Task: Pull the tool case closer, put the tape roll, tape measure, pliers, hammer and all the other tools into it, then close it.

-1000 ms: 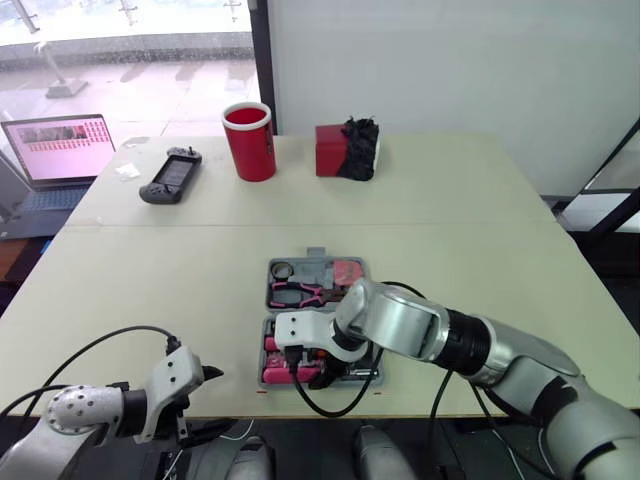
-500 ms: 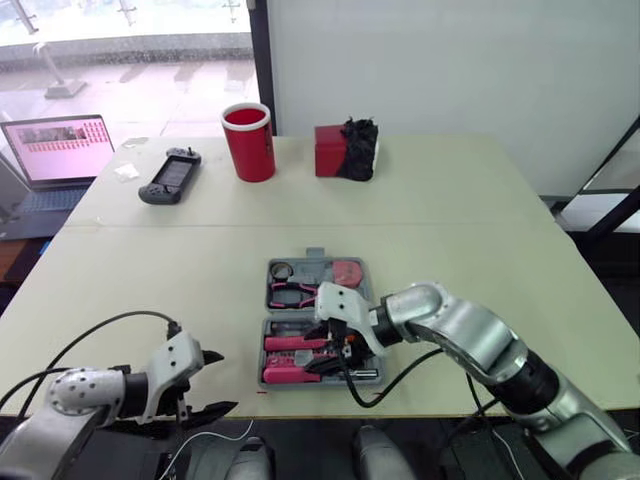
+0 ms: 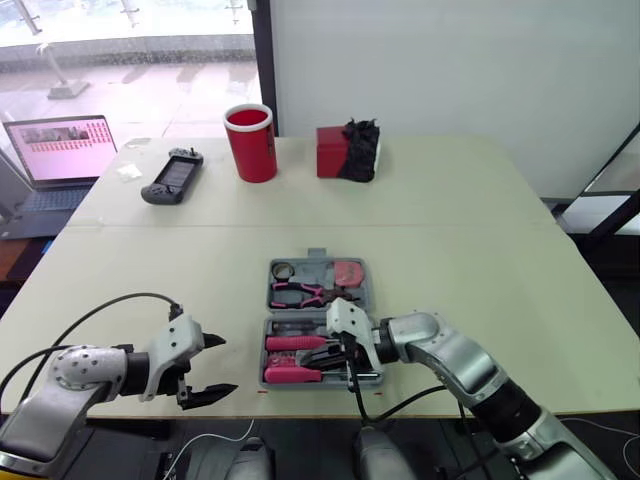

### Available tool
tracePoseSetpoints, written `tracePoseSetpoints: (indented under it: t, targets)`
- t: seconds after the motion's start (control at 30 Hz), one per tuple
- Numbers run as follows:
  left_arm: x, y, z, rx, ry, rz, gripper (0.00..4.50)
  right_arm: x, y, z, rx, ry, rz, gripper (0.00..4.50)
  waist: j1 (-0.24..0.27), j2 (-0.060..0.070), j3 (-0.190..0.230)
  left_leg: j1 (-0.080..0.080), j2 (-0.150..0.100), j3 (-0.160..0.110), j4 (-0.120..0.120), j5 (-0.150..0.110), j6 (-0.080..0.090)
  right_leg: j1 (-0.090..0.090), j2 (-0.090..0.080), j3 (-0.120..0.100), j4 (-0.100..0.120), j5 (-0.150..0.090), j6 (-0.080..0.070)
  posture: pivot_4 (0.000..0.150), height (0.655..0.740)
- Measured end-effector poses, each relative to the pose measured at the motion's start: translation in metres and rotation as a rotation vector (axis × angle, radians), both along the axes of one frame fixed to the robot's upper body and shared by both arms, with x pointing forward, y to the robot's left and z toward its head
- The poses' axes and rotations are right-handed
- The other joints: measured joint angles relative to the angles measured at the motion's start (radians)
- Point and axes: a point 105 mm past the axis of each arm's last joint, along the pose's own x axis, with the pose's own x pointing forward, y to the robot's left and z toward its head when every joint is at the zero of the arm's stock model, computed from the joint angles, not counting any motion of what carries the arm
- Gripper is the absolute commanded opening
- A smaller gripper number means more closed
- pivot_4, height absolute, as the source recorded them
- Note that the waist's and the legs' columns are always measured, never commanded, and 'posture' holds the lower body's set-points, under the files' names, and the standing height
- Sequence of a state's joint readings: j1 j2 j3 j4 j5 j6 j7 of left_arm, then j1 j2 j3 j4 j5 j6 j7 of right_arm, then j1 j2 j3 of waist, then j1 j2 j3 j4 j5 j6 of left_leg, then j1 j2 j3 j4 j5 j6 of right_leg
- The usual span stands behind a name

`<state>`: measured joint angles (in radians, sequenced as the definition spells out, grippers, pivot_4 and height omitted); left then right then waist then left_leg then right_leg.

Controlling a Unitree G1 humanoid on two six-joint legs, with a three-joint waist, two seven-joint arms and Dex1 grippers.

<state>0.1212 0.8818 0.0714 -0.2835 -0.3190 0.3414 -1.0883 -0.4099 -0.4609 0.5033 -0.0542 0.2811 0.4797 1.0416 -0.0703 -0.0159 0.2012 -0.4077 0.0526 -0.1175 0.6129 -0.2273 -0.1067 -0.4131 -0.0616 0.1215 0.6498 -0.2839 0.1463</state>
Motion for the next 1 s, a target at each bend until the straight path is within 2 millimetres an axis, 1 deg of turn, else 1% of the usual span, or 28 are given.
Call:
tracePoseSetpoints:
  t: [0.07, 0.1, 0.23, 0.47, 0.53, 0.6, 0.67, 0.7, 0.77, 0.8, 0.83, 0.87, 0.93, 1.0]
  targets:
    - [0.0, 0.001, -0.001, 0.002, 0.005, 0.005, 4.5, 0.001, -0.001, -0.015, -0.03, -0.002, 0.001, 0.04, 0.0, 0.0, 0.0, 0.0, 0.0, 0.0, 0.0, 0.0, 0.0, 0.0, 0.0, 0.0, 0.0, 0.0, 0.0, 0.15, 0.74]
    - [0.0, 0.002, -0.001, 0.002, 0.007, 0.005, 4.5, 0.001, -0.001, -0.018, -0.032, -0.021, 0.012, 0.04, 0.0, 0.0, 0.0, 0.0, 0.0, 0.0, 0.0, 0.0, 0.0, 0.001, 0.0, 0.0, 0.0, 0.0, 0.0, 0.15, 0.74]
    - [0.0, 0.002, -0.001, 0.003, 0.007, 0.005, 4.5, 0.001, 0.0, -0.021, -0.027, -0.072, 0.055, 0.04, 0.0, 0.0, 0.0, 0.005, 0.0, 0.0, -0.001, 0.0, 0.0, 0.005, 0.0, 0.0, 0.0, -0.001, -0.002, 0.15, 0.74]
    - [0.0, 0.001, -0.001, -0.005, 0.006, 0.006, 4.5, 0.006, -0.002, -0.018, 0.021, -0.06, 0.022, 0.04, 0.0, 0.0, 0.0, 0.006, 0.0, 0.0, -0.001, 0.0, 0.0, 0.006, 0.0, 0.0, 0.0, -0.001, -0.002, 0.15, 0.74]
    - [0.001, -0.001, 0.0, -0.035, 0.005, 0.013, 4.5, 0.013, -0.007, -0.01, 0.053, -0.058, -0.029, 0.04, 0.001, 0.0, 0.0, 0.005, 0.0, 0.0, 0.0, 0.0, 0.0, 0.006, 0.0, 0.0, 0.0, -0.001, -0.001, 0.15, 0.74]
    - [0.005, -0.006, 0.003, -0.089, -0.008, 0.024, 4.5, 0.018, -0.011, 0.007, 0.087, -0.078, -0.056, 0.04, 0.002, 0.0, 0.0, 0.005, 0.0, 0.0, 0.0, 0.0, 0.0, 0.006, 0.0, 0.0, 0.0, 0.0, 0.0, 0.15, 0.74]
    - [0.012, -0.008, 0.01, -0.141, -0.034, 0.044, 4.5, 0.024, -0.016, 0.03, 0.141, -0.131, -0.074, 0.04, 0.002, 0.0, 0.0, 0.005, 0.0, 0.0, 0.0, 0.0, 0.0, 0.006, 0.0, 0.0, 0.0, 0.0, 0.001, 0.15, 0.74]
    - [0.016, -0.008, 0.014, -0.16, -0.049, 0.054, 4.5, 0.029, -0.022, 0.041, 0.142, -0.174, -0.088, 0.04, 0.002, 0.0, 0.0, 0.004, 0.0, 0.0, 0.0, 0.0, 0.0, 0.006, 0.0, 0.0, 0.0, 0.0, 0.001, 0.15, 0.74]
    - [0.021, -0.005, 0.018, -0.171, -0.066, 0.073, 4.5, 0.04, -0.041, 0.054, 0.097, -0.223, -0.125, 0.04, 0.002, 0.0, 0.0, 0.004, 0.0, 0.0, 0.0, 0.0, 0.0, 0.006, 0.0, 0.0, -0.001, 0.0, 0.001, 0.15, 0.74]
    - [0.027, -0.002, 0.017, -0.171, -0.075, 0.101, 4.5, 0.045, -0.054, 0.057, 0.051, -0.224, -0.143, 0.04, 0.002, 0.0, 0.0, 0.005, 0.0, 0.0, 0.0, 0.0, 0.0, 0.006, 0.0, 0.0, -0.001, 0.0, 0.001, 0.15, 0.74]
    - [0.03, 0.001, 0.016, -0.17, -0.081, 0.12, 4.5, 0.048, -0.061, 0.057, 0.027, -0.229, -0.152, 0.04, 0.002, 0.0, 0.0, 0.005, 0.0, 0.0, 0.0, 0.0, 0.0, 0.006, 0.0, 0.0, -0.001, 0.0, 0.001, 0.15, 0.74]
    - [0.038, 0.005, 0.014, -0.169, -0.093, 0.149, 4.5, 0.055, -0.073, 0.056, -0.026, -0.243, -0.174, 0.04, 0.003, 0.0, 0.0, 0.005, 0.0, 0.0, 0.0, 0.0, 0.0, 0.006, 0.0, 0.0, 0.0, 0.0, 0.001, 0.15, 0.74]
    - [0.055, 0.013, 0.009, -0.134, -0.13, 0.196, 3.96, 0.072, -0.101, 0.052, -0.153, -0.297, -0.245, 0.0, 0.004, 0.0, 0.0, 0.005, 0.0, 0.0, 0.001, 0.0, 0.0, 0.006, 0.0, 0.0, -0.001, 0.0, 0.001, 0.15, 0.74]
    - [0.066, 0.017, 0.003, -0.094, -0.152, 0.213, 3.04, 0.084, -0.126, 0.048, -0.254, -0.337, -0.307, 0.0, 0.002, 0.0, 0.0, 0.004, -0.001, 0.0, 0.0, 0.0, 0.0, 0.006, 0.0, 0.0, -0.001, 0.0, 0.001, 0.15, 0.74]
